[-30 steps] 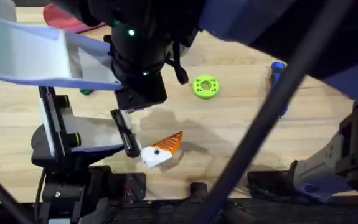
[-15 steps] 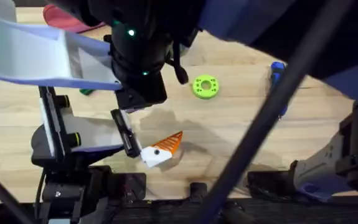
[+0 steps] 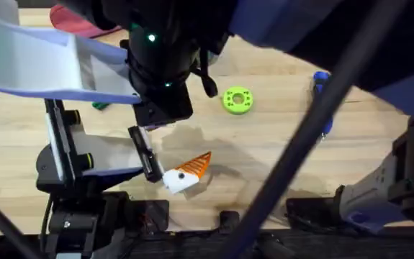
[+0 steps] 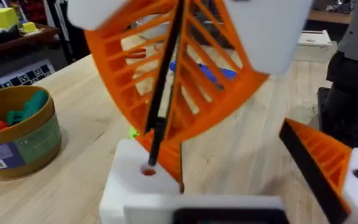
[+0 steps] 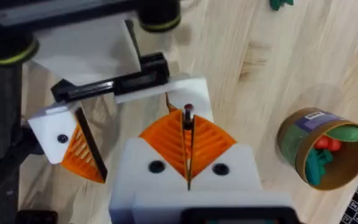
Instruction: Pick up the gripper from the table and insert it into the empty holder that is missing its gripper. Then pick up a screw, insert it into the mounting hole, and use the screwdriver to tighten it. Finally, clean up the table by picking up the vegetable and placing it into the bucket.
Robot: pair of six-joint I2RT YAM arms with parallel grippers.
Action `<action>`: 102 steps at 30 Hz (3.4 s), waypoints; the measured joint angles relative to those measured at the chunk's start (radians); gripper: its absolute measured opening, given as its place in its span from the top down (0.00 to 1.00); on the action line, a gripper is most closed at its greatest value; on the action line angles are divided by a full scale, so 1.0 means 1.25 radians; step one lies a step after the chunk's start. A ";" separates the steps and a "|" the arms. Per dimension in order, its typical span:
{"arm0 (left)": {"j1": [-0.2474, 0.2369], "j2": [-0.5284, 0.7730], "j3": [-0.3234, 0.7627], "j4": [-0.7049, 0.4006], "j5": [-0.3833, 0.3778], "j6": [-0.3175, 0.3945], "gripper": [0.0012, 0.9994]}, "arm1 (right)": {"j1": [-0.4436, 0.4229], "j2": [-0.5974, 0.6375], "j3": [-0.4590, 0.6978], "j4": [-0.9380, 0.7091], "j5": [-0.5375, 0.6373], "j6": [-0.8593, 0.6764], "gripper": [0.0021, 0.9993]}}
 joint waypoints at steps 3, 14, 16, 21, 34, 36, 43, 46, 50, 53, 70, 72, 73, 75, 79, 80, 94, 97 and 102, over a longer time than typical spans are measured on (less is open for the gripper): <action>0.000 0.000 0.000 0.000 0.000 0.000 0.01 | 0.000 0.000 0.000 0.000 0.000 0.000 1.00; 0.000 0.000 0.000 0.000 0.000 0.000 0.01 | 0.000 0.014 0.000 0.000 0.012 0.001 1.00; 0.000 0.000 0.000 0.000 0.000 0.000 0.01 | 0.000 0.017 0.000 0.000 0.015 0.003 1.00; 0.000 0.000 0.000 0.000 0.000 0.000 0.01 | 0.000 0.018 0.000 0.000 0.018 0.003 1.00; 0.000 0.000 0.000 0.000 0.000 0.000 0.01 | 0.000 0.019 0.000 0.000 0.018 0.003 1.00; 0.000 0.000 0.000 0.000 0.000 0.000 0.01 | 0.000 0.019 0.000 0.000 0.018 0.003 1.00; 0.000 0.000 0.000 0.000 0.000 0.000 0.01 | 0.000 0.019 0.000 0.000 0.018 0.008 1.00; 0.000 0.000 0.000 0.000 0.000 0.000 0.01 | 0.001 0.019 0.000 0.000 0.018 0.009 1.00; 0.000 0.000 0.000 0.000 0.000 0.000 0.01 | 0.001 0.019 0.000 0.000 0.018 0.013 1.00; 0.000 0.000 0.000 0.000 0.000 -0.001 0.01 | 0.001 0.025 0.001 0.000 0.018 0.016 1.00; 0.000 0.000 0.000 0.000 0.000 -0.003 0.01 | 0.005 0.036 0.002 0.006 -0.001 0.021 1.00; 0.000 0.000 0.000 -0.001 0.000 -0.005 0.01 | 0.005 0.040 0.003 0.007 -0.004 0.021 1.00; 0.000 0.000 0.000 0.000 0.000 -0.006 0.01 | 0.006 0.041 0.003 0.008 -0.005 0.021 1.00; 0.000 0.000 0.000 -0.001 0.000 -0.006 0.01 | 0.006 0.041 0.003 0.009 -0.004 0.021 1.00; 0.000 0.000 0.000 0.000 0.000 -0.006 0.01 | 0.006 0.041 0.003 0.009 -0.003 0.021 1.00; 0.000 0.000 0.000 -0.001 0.000 -0.006 0.01 | 0.006 0.041 0.003 0.009 -0.003 0.021 1.00; 0.000 0.000 0.000 0.000 0.000 -0.007 0.01 | -0.004 0.041 0.003 0.006 -0.001 0.024 1.00; 0.000 0.000 0.000 0.000 0.000 -0.006 0.01 | -0.007 0.041 0.003 0.006 0.000 0.024 1.00; 0.000 0.000 0.000 0.000 0.000 -0.006 0.01 | -0.011 0.041 0.003 0.005 0.005 0.024 1.00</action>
